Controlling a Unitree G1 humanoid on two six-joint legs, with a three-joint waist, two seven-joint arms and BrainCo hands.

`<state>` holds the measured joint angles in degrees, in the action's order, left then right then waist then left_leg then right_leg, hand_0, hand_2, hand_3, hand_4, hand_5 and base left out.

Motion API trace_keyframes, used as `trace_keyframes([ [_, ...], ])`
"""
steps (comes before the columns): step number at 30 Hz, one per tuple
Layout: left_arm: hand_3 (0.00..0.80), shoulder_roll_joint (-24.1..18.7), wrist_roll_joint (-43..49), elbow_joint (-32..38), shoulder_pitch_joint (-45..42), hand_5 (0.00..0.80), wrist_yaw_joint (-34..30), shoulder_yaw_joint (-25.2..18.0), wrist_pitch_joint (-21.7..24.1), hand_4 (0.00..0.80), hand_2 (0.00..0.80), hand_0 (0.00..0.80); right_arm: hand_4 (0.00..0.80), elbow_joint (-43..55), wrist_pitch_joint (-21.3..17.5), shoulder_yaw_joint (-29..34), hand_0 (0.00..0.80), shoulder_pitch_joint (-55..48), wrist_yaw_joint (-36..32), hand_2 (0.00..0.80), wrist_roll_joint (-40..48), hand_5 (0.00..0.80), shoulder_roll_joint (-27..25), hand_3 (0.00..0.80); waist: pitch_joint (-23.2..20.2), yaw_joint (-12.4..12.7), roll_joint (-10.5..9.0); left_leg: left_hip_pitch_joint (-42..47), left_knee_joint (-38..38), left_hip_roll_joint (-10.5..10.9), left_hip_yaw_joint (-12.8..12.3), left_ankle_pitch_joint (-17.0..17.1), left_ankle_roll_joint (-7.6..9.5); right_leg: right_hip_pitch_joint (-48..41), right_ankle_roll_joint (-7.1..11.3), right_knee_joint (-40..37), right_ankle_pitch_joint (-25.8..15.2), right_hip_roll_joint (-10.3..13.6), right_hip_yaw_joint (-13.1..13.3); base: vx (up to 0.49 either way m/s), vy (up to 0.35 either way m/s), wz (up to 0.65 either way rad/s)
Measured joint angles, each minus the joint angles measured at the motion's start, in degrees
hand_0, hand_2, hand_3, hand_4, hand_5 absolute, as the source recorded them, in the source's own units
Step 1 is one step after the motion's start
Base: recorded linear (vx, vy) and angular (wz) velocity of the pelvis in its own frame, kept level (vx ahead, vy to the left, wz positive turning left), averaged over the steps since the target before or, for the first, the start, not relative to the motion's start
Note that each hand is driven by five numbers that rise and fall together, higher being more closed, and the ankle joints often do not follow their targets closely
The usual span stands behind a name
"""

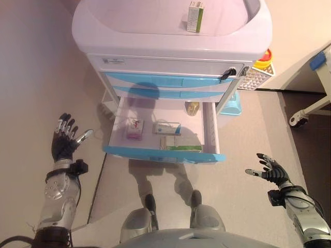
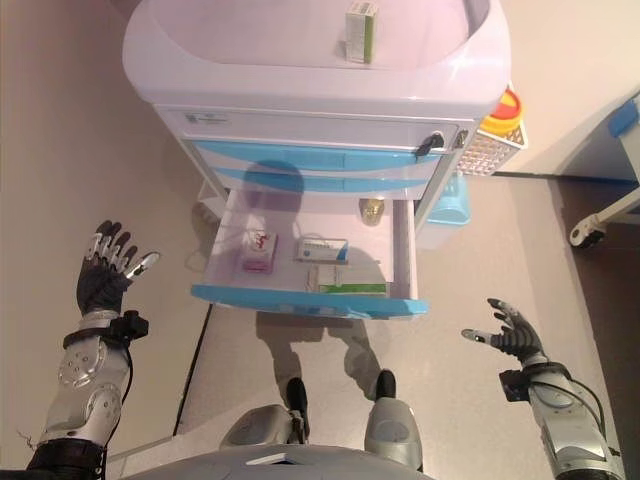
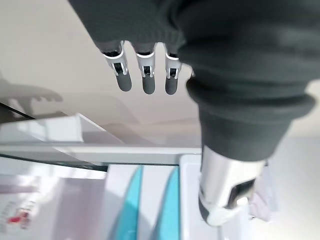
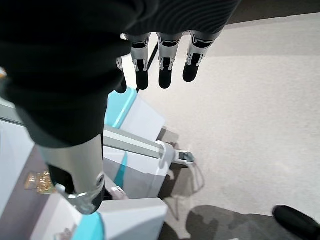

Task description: Open the drawer and pick up the medicine

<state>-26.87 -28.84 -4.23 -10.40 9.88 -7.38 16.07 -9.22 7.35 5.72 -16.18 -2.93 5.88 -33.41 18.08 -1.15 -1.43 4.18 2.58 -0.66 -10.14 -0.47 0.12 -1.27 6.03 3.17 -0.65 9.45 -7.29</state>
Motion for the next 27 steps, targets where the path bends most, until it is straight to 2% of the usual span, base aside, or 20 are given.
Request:
trace_keyframes([
  [1, 0.0, -0.2, 1.86, -0.01, -0.97, 0.0, 0.27, -0.01, -1.04, 0.0, 0.0, 0.0, 0.0, -0.09, 0.01, 0.01, 0.0, -0.29, 0.02, 0.0, -0.39, 0.0, 0.05, 0.0, -0.03, 0.02, -0.06, -0.02, 0.0, -0.01, 0.0, 0.0, 0.0, 0.0, 0.0, -0.01, 0.0, -0.01, 0.0, 0.0, 0.0, 0.0],
  [3, 0.0, -1.68, 6.54, -1.42, -2.67, 0.0, 1.09, 0.02, -6.14, 0.0, 0.0, 0.0, 0.0, -0.14, 0.04, 0.12, 0.0, -0.9, -0.01, 0.0, -0.4, 0.0, 0.05, 0.0, -0.11, -0.01, -0.16, -0.04, 0.01, -0.02, 0.0, -0.02, -0.03, 0.04, 0.0, -0.03, 0.0, -0.01, 0.02, 0.0, 0.0, 0.0],
  [6, 0.0, -4.53, 10.85, -6.01, -5.64, 0.0, 1.58, 0.05, -13.32, 0.0, 0.0, 0.0, 0.0, -0.9, 0.08, 0.33, 0.0, -1.82, -0.07, 0.0, -0.32, 0.0, 0.05, 0.0, -0.21, -0.13, -0.24, -0.31, 0.07, -0.04, -0.08, -0.05, -0.07, 0.36, -0.01, -0.02, 0.0, 0.0, 0.13, -0.002, 0.01, -0.01],
  [8, 0.0, -5.56, 12.94, -8.58, -7.29, 0.0, 1.44, 0.01, -16.32, 0.0, 0.0, 0.0, 0.0, -1.98, 0.12, 0.54, 0.0, -2.31, -0.14, 0.0, -0.32, 0.0, 0.05, 0.0, -0.32, -0.09, -0.23, -0.86, 0.13, -0.02, -0.14, -0.02, -0.05, 0.98, -0.12, 0.02, -0.09, 0.02, 0.16, 0.015, 0.056, -0.01],
  [11, 0.0, -7.86, 16.84, -9.29, -10.51, 0.0, -1.35, 0.13, -22.28, 0.0, 0.0, 0.0, 0.0, -2.77, 0.15, 0.79, 0.0, -3.32, -0.6, 0.0, -0.22, 0.0, -0.27, 0.0, -0.4, 0.0, 0.04, -0.83, 0.34, 0.0, -0.12, -0.02, -0.05, 0.92, -0.14, -0.05, -0.09, 0.05, 0.19, 0.025, 0.052, 0.01],
  [17, 0.0, -14.64, 27.06, -12.83, -11.33, 0.0, -9.36, 1.51, -32.17, 0.0, 0.0, 0.0, 0.0, -4.51, 0.31, 0.74, 0.0, -3.76, -2.39, 0.0, 1.87, 0.0, -4.65, 0.0, -1.6, -0.35, 2.88, -0.72, 0.28, 0.12, -0.18, -0.03, -0.03, 0.93, -0.12, -0.01, -0.08, 0.18, 0.32, 0.02, 0.064, -0.01],
  [22, 0.0, -19.51, 39.13, -12.13, -11.57, 0.0, -20.47, 5.53, -36.17, 0.0, 0.0, 0.0, 0.0, -4.46, 0.84, 0.74, 0.0, -4.71, -3.85, 0.0, 3.86, 0.0, -9.24, 0.0, -2.17, -1.23, 5.73, -0.53, 0.06, 0.11, -0.46, 0.06, 0.06, 0.99, -0.12, -0.03, -0.08, 0.14, 0.47, 0.014, 0.052, -0.03],
  [23, 0.0, -20.51, 41.24, -11.76, -11.58, 0.0, -22.72, 5.95, -36.03, 0.0, 0.0, 0.0, 0.0, -4.47, 1.07, 0.7, 0.0, -4.84, -4.02, 0.0, 4.3, 0.0, -9.71, 0.0, -2.26, -1.58, 5.95, -0.52, 0.06, 0.1, -0.48, 0.07, 0.06, 1.02, -0.12, -0.04, -0.07, 0.14, 0.49, 0.014, 0.035, -0.01],
  [27, 0.0, -24.66, 44.84, -9.46, -7.42, 0.0, -27.8, 12.71, -35.91, 0.0, 0.0, 0.0, 0.0, -4.73, 1.25, -0.7, 0.0, -4.51, -4.89, 0.0, 5.44, 0.0, -11.58, 0.0, -2.25, -2.23, 6.03, -0.54, 0.07, 0.13, -1.02, 0.2, 0.14, 1.73, -0.1, 0.52, -0.04, 0.19, 1.04, -0.005, 0.007, -0.05],
])
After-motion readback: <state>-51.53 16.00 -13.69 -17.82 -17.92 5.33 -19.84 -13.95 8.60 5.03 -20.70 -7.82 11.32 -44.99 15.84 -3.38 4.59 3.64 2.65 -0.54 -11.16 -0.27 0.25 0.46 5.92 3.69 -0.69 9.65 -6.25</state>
